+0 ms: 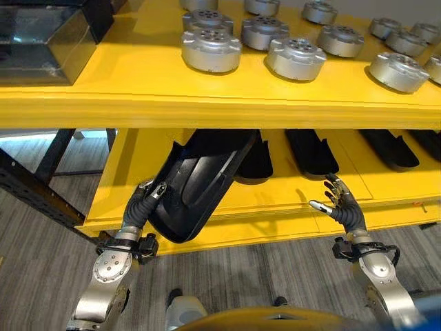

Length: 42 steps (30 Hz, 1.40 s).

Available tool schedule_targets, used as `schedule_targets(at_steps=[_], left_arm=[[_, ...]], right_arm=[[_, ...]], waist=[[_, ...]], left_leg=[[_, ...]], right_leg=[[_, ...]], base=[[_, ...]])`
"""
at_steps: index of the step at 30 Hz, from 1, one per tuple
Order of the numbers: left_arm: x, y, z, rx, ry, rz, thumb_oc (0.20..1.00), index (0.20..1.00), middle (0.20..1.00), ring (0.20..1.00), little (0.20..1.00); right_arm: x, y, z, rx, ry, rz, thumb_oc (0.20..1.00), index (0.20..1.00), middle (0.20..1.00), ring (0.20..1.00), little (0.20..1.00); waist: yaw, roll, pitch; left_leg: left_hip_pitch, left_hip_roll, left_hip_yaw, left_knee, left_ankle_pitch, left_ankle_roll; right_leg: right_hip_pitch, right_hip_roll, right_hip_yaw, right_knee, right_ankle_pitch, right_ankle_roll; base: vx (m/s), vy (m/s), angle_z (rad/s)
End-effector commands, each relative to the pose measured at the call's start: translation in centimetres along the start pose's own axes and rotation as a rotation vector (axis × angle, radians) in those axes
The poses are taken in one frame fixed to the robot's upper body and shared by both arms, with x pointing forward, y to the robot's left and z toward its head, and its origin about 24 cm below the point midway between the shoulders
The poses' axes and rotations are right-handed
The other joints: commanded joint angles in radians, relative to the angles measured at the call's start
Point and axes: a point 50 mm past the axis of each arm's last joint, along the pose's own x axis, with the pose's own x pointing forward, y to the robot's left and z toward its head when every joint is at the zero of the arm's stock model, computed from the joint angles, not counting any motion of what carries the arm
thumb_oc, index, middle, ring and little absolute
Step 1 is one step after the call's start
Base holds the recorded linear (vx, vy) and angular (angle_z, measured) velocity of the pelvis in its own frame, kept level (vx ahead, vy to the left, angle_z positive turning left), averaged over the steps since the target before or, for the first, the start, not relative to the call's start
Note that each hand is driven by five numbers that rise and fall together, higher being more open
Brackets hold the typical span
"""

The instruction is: Move parts from the plastic box to the shelf.

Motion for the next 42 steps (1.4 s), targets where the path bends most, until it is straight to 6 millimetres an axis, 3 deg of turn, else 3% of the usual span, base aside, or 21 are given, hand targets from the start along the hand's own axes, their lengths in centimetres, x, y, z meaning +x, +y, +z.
schedule_targets(at_steps=[1, 5, 8, 9, 12, 14, 16, 18, 20, 21, 22, 25, 32, 34, 35, 37, 42], left_arm=[[0.9, 1.1, 3.0, -0.007, -0.188, 0.095, 0.200, 0.200, 0.200, 0.200, 0.200], [2.7, 1.9, 2.5, -0.030, -0.182, 0.186, 0.200, 0.200, 0.200, 0.200, 0.200], [6.1, 2.1, 4.1, -0.085, -0.253, 0.294, 0.200, 0.200, 0.200, 0.200, 0.200], [6.2, 2.1, 4.1, -0.085, -0.255, 0.294, 0.200, 0.200, 0.200, 0.200, 0.200], [9.8, 2.0, 8.2, -0.161, -0.400, 0.385, 0.200, 0.200, 0.200, 0.200, 0.200], [10.4, 1.8, 9.0, -0.174, -0.423, 0.392, 0.200, 0.200, 0.200, 0.200, 0.200], [12.0, 1.7, 11.7, -0.215, -0.496, 0.428, 0.200, 0.200, 0.200, 0.200, 0.200], [12.7, 1.6, 12.7, -0.222, -0.514, 0.438, 0.200, 0.200, 0.200, 0.200, 0.200], [13.8, 1.9, 15.7, -0.245, -0.583, 0.497, 0.200, 0.200, 0.200, 0.200, 0.200], [13.8, 1.9, 15.7, -0.245, -0.584, 0.496, 0.200, 0.200, 0.200, 0.200, 0.200], [14.4, 2.4, 17.4, -0.264, -0.614, 0.536, 0.200, 0.200, 0.200, 0.200, 0.200], [14.7, 3.5, 18.9, -0.271, -0.641, 0.584, 0.200, 0.200, 0.200, 0.200, 0.200], [14.8, 5.2, 20.6, -0.231, -0.659, 0.646, 0.200, 0.200, 0.200, 0.200, 0.200], [14.9, 5.3, 20.4, -0.220, -0.643, 0.650, 0.200, 0.200, 0.200, 0.200, 0.200], [15.0, 5.3, 20.5, -0.210, -0.643, 0.647, 0.200, 0.200, 0.200, 0.200, 0.200], [15.2, 5.6, 20.0, -0.187, -0.614, 0.657, 0.200, 0.200, 0.200, 0.200, 0.200], [15.5, 5.6, 19.1, -0.163, -0.571, 0.656, 0.200, 0.200, 0.200, 0.200, 0.200]], right_arm=[[0.9, -0.4, 3.0, -0.035, -0.144, 0.024, 1.000, 1.000, 1.000, 1.000, 1.000], [1.2, 0.0, 3.4, -0.027, -0.158, 0.035, 1.000, 1.000, 1.000, 1.000, 1.000], [2.2, 0.9, 4.4, -0.016, -0.203, 0.064, 1.000, 1.000, 1.000, 1.000, 1.000], [2.2, 0.9, 4.4, -0.016, -0.205, 0.063, 1.000, 1.000, 1.000, 1.000, 1.000], [3.2, 1.8, 5.8, 0.000, -0.263, 0.092, 1.000, 1.000, 1.000, 1.000, 1.000], [3.3, 2.0, 5.9, 0.000, -0.264, 0.098, 1.000, 1.000, 1.000, 1.000, 1.000], [3.5, 2.5, 6.2, 0.001, -0.276, 0.126, 1.000, 1.000, 1.000, 1.000, 1.000], [3.7, 2.8, 6.2, -0.001, -0.274, 0.140, 1.000, 1.000, 1.000, 1.000, 1.000], [3.6, 3.2, 6.6, -0.004, -0.292, 0.167, 1.000, 1.000, 1.000, 1.000, 1.000], [3.7, 3.2, 6.6, -0.004, -0.293, 0.167, 1.000, 1.000, 1.000, 1.000, 1.000], [3.6, 3.5, 6.7, -0.004, -0.294, 0.186, 1.000, 1.000, 1.000, 1.000, 1.000], [3.4, 3.6, 6.7, -0.003, -0.293, 0.202, 1.000, 1.000, 1.000, 1.000, 1.000], [3.0, 3.3, 6.4, -0.010, -0.276, 0.221, 1.000, 1.000, 1.000, 1.000, 1.000], [2.9, 3.2, 6.4, -0.015, -0.275, 0.227, 1.000, 1.000, 1.000, 1.000, 1.000], [2.9, 3.2, 6.5, -0.017, -0.278, 0.230, 1.000, 1.000, 1.000, 1.000, 1.000], [2.8, 3.1, 6.4, -0.019, -0.274, 0.236, 1.000, 1.000, 1.000, 1.000, 1.000], [2.7, 3.0, 6.5, -0.021, -0.279, 0.238, 1.000, 1.000, 1.000, 1.000, 1.000]], waist=[[-0.002, 0.042, 0.024], [-0.004, 0.027, 0.052], [-0.016, 0.011, 0.090], [-0.016, 0.011, 0.091], [-0.039, -0.003, 0.137], [-0.044, -0.003, 0.139], [-0.057, -0.003, 0.159], [-0.064, -0.004, 0.163], [-0.081, -0.008, 0.180], [-0.081, -0.008, 0.179], [-0.091, -0.010, 0.182], [-0.101, -0.011, 0.181], [-0.112, -0.022, 0.182], [-0.112, -0.021, 0.179], [-0.113, -0.024, 0.183], [-0.114, -0.025, 0.180], [-0.116, -0.030, 0.184]], left_leg=[[0.030, -0.068, 0.048, -0.051, 0.004, 0.109], [-0.016, -0.071, 0.038, -0.009, -0.001, 0.110], [-0.082, -0.066, 0.034, 0.050, -0.008, 0.111], [-0.086, -0.066, 0.033, 0.054, -0.009, 0.112], [-0.194, -0.052, 0.018, 0.141, -0.013, 0.111], [-0.219, -0.051, 0.013, 0.159, -0.015, 0.110], [-0.268, -0.045, 0.006, 0.199, -0.023, 0.108], [-0.287, -0.044, 0.003, 0.208, -0.022, 0.107], [-0.344, -0.040, -0.007, 0.245, -0.025, 0.107], [-0.346, -0.040, -0.007, 0.247, -0.026, 0.107], [-0.379, -0.036, -0.009, 0.270, -0.031, 0.106], [-0.408, -0.032, -0.012, 0.290, -0.036, 0.105], [-0.460, -0.027, -0.026, 0.316, -0.038, 0.102], [-0.453, -0.022, -0.030, 0.323, -0.066, 0.095], [-0.468, -0.025, -0.028, 0.324, -0.041, 0.101], [-0.467, -0.018, -0.037, 0.338, -0.073, 0.096], [-0.480, -0.016, -0.040, 0.345, -0.074, 0.095]], right_leg=[[-0.008, -0.052, 0.023, 0.099, -0.029, 0.028], [-0.040, -0.056, 0.027, 0.124, -0.033, 0.023], [-0.107, -0.061, 0.043, 0.177, -0.039, 0.017], [-0.111, -0.062, 0.044, 0.180, -0.040, 0.017], [-0.218, -0.057, 0.071, 0.258, -0.049, 0.009], [-0.240, -0.056, 0.075, 0.272, -0.052, 0.009], [-0.289, -0.048, 0.083, 0.313, -0.067, 0.003], [-0.307, -0.046, 0.084, 0.323, -0.069, 0.002], [-0.366, -0.043, 0.090, 0.357, -0.074, -0.001], [-0.368, -0.043, 0.090, 0.358, -0.075, -0.001], [-0.402, -0.043, 0.092, 0.377, -0.078, -0.002], [-0.430, -0.038, 0.094, 0.393, -0.082, -0.002], [-0.473, -0.032, 0.090, 0.426, -0.099, -0.006], [-0.471, -0.026, 0.098, 0.439, -0.122, 0.003], [-0.482, -0.031, 0.092, 0.436, -0.102, -0.007], [-0.483, -0.022, 0.099, 0.456, -0.133, 0.001], [-0.498, -0.019, 0.101, 0.466, -0.137, -0.002]], base=[[-0.05, 0.013, 0.03], [-0.09, 0.011, 0.08], [-0.13, 0.009, 0.04], [-0.19, 0.015, -0.01], [-0.20, 0.010, -0.07], [-0.10, 0.006, -0.11], [-0.11, 0.009, -0.07], [-0.10, 0.011, -0.01], [-0.12, 0.016, -0.03], [-0.10, 0.024, -0.01], [-0.05, 0.014, 0.01], [-0.03, 0.007, -0.02], [-0.01, -0.002, -0.03], [0.03, -0.013, 0.00], [0.00, 0.000, 0.00], [0.04, -0.009, 0.01], [0.01, -0.004, 0.02]])
